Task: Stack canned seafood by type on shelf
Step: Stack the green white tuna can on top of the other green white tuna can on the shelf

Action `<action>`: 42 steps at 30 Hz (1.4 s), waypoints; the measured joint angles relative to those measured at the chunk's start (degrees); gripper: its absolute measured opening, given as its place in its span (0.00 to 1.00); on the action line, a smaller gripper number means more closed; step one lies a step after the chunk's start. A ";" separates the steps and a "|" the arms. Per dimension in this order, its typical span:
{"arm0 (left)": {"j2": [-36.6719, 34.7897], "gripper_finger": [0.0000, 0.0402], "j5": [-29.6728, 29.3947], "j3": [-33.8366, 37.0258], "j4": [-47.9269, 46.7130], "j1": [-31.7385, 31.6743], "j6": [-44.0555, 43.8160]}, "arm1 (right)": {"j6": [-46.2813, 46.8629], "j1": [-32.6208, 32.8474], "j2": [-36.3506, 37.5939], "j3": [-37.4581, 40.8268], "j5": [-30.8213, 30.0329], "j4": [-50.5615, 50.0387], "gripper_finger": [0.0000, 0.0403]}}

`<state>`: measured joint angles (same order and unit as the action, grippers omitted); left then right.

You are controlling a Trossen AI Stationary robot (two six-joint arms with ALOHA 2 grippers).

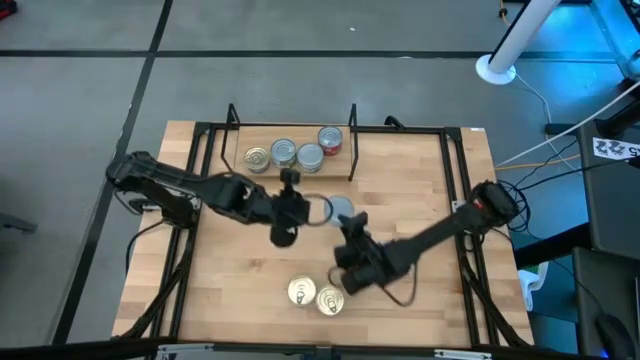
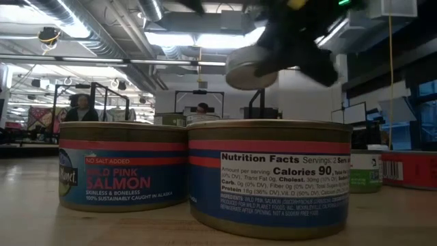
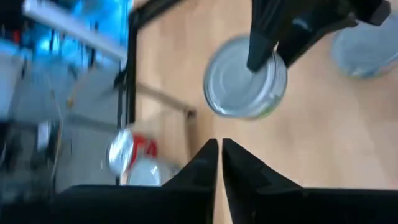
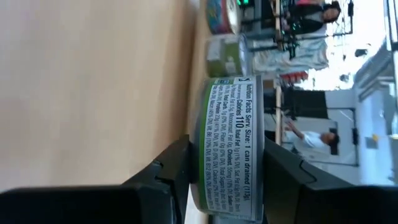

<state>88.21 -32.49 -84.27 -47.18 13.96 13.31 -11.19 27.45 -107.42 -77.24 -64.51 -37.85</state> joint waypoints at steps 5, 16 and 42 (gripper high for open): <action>-2.05 0.01 -0.04 0.02 -6.31 -4.32 -4.03 | -13.08 -7.65 0.00 -0.08 2.35 7.89 0.35; -3.18 0.00 0.32 0.04 -9.50 -16.46 1.21 | -32.83 -21.72 0.00 -0.10 14.79 25.26 0.35; -3.09 0.00 23.52 14.74 14.07 -34.80 1.46 | -38.71 -35.56 -0.46 -0.08 36.95 33.98 0.35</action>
<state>85.12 -8.97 -69.53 -33.11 -20.84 14.77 -49.91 -8.11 -107.87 -77.32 -27.56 -3.88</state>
